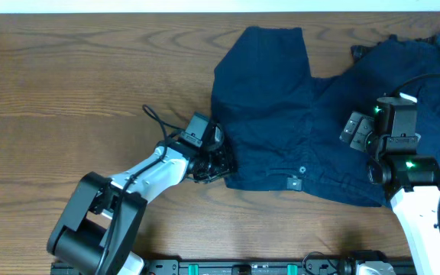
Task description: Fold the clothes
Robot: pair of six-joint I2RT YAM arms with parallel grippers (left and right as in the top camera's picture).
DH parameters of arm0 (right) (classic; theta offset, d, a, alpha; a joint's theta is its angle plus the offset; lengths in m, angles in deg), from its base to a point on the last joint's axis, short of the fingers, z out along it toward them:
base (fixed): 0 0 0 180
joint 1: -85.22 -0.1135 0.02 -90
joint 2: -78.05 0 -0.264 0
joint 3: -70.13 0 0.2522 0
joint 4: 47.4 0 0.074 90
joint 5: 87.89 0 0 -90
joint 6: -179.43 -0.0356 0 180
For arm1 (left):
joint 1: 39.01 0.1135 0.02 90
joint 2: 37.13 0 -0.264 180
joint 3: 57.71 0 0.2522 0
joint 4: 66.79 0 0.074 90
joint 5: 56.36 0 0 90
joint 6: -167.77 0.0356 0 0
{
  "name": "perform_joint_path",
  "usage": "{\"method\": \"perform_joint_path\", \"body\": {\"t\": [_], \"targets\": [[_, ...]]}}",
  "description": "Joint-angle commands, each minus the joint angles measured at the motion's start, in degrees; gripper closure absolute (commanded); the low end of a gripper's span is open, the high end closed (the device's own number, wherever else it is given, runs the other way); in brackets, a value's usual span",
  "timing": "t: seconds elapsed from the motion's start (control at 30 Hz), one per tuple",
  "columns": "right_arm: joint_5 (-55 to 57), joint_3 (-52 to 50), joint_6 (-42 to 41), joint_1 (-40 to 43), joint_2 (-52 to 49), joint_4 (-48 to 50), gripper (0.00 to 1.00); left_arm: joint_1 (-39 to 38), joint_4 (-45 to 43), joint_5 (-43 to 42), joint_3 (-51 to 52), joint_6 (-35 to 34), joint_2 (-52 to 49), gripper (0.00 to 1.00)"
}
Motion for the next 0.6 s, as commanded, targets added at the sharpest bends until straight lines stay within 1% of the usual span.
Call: {"method": "perform_joint_path", "body": {"t": [0.0, 0.07, 0.13, 0.2, 0.27, 0.33, 0.4, 0.43, 0.53, 0.57], "targets": [[2.0, 0.4, 0.5, 0.5, 0.2, -0.1, 0.01, 0.3, 1.7, -0.4, -0.5, -0.2, 0.7, 0.94], [2.7, 0.4, 0.5, 0.5, 0.2, -0.3, 0.01, 1.9, 4.6, -0.3, -0.5, 2.8, 1.7, 0.94], [2.8, 0.4, 0.5, 0.7, 0.2, -0.5, 0.01, 4.9, 8.8, 0.2, -0.5, 7.9, 3.3, 0.94], [2.8, 0.4, 0.5, 0.7, 0.2, -0.9, 0.01, 9.5, 13.3, 2.7, -0.5, 13.3, 5.4, 0.94], [2.7, 0.4, 0.5, 0.7, 0.2, -0.9, 0.01, 15.5, 17.0, 7.1, -0.7, 16.1, 7.8, 0.94], [2.6, 0.4, 0.5, 0.7, 0.2, -0.9, 0.01, 22.8, 18.6, 12.8, -1.4, 16.5, 10.4, 0.94], [2.3, 0.4, 0.5, 0.7, 0.2, -0.9, 0.01, 30.1, 17.6, 17.8, -2.8, 16.5, 12.5, 0.94], [2.0, 0.4, 0.5, 0.7, 0.2, -0.9, 0.01, 33.4, 16.5, 19.0, -3.7, 16.5, 13.2, 0.94], [-0.3, 0.4, 0.5, 0.7, -0.2, -0.8, 0.01, 42.0, 13.9, 17.5, -7.9, 16.3, 14.3, 0.94], [-1.0, 0.4, 0.8, 0.7, -0.4, -0.9, 0.01, 44.3, 13.9, 15.8, -9.9, 16.0, 14.3, 0.90]]}}
